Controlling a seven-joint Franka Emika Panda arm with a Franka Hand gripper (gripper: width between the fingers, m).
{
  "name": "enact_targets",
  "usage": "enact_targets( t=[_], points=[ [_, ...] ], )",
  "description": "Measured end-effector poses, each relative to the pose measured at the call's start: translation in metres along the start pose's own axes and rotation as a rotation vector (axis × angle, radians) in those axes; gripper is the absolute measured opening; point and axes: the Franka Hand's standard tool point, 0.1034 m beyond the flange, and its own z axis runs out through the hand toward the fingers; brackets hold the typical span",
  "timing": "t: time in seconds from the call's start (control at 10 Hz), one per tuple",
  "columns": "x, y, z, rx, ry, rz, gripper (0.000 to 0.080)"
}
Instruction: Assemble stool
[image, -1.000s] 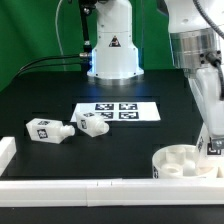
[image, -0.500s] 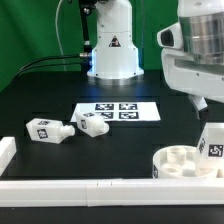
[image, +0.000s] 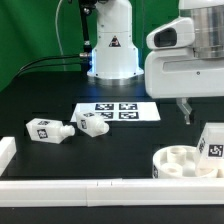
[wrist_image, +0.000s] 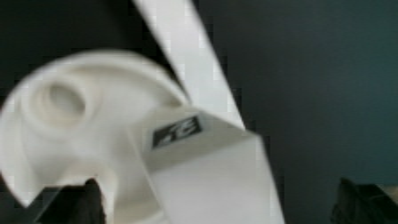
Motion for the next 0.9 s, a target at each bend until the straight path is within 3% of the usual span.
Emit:
enact_targets(
  t=[0.2, 0.5, 0.8, 0.9],
  points=[
    [-0.0022, -0.0029, 0.0012, -0.030, 0.001, -0.307, 0.0649],
    [-0.0002, 0.0021, 0.0015, -0.036, -0.002, -0.467, 0.0649],
    [-0.0026, -0.0044, 0.0050, -0.101, -0.039, -1.144, 0.0649],
    [-0.0035, -0.0053, 0.0060, -0.109, -0.048, -1.230, 0.0649]
  ],
)
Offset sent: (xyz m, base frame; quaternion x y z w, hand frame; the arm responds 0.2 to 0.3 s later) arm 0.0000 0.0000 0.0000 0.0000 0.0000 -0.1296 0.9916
